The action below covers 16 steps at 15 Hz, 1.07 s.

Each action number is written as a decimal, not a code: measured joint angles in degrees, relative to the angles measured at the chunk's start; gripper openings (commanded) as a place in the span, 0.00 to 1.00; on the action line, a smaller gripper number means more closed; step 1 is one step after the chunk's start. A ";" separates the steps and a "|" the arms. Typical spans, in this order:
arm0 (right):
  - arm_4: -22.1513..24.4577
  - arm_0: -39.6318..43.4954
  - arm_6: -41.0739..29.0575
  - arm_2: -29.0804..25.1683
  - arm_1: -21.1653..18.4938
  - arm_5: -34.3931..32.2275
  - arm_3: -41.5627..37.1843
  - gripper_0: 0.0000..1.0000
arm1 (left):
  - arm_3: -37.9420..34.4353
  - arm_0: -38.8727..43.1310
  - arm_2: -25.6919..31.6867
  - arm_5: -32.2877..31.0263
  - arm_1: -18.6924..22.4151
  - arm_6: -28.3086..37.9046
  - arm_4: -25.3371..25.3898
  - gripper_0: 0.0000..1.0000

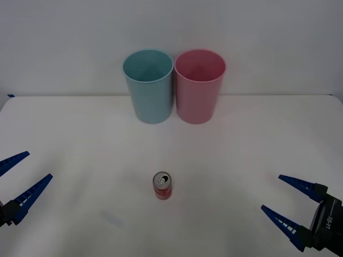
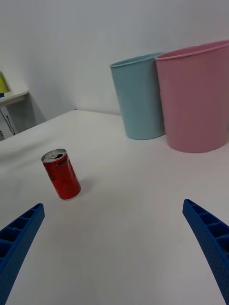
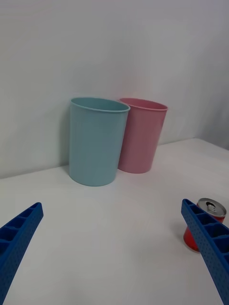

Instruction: Grasp the object on the table and drop it into the matching bin: aluminum can to the light blue bin, PET bottle to the pink bin.

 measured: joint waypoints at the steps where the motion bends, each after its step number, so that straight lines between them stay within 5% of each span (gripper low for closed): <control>1: -0.01 -0.78 2.31 1.01 0.02 -0.01 1.39 1.00 | 0.00 0.00 0.00 0.00 0.00 0.00 0.00 1.00; 7: -0.07 -7.85 12.84 8.41 0.25 -0.17 11.29 1.00 | 0.00 0.00 0.00 0.00 0.00 0.00 0.00 1.00; 16: 3.14 -15.53 14.57 15.56 5.53 3.01 17.94 1.00 | 0.00 0.00 0.00 0.00 0.00 0.00 0.00 1.00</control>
